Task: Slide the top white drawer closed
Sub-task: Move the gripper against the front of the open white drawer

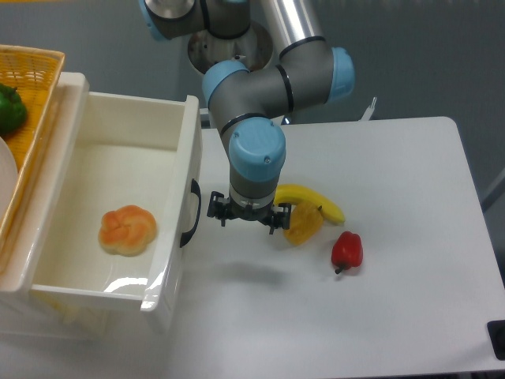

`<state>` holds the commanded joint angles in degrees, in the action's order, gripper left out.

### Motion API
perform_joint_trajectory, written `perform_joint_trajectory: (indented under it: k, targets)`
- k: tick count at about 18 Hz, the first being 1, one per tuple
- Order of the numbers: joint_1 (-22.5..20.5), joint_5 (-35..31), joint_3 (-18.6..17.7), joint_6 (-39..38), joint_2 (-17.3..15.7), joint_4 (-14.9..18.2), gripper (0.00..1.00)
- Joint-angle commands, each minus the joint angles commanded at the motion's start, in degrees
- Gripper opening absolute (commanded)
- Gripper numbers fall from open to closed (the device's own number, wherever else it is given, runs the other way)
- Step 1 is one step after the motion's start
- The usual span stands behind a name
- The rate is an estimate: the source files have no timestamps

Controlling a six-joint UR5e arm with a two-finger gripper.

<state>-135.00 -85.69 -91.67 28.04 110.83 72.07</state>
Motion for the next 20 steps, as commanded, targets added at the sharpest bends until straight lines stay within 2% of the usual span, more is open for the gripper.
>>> perform_joint_trajectory:
  k: [20]
  targets:
    - [2.98, 1.67, 0.09, -0.35, -0.7, 0.09, 1.0]
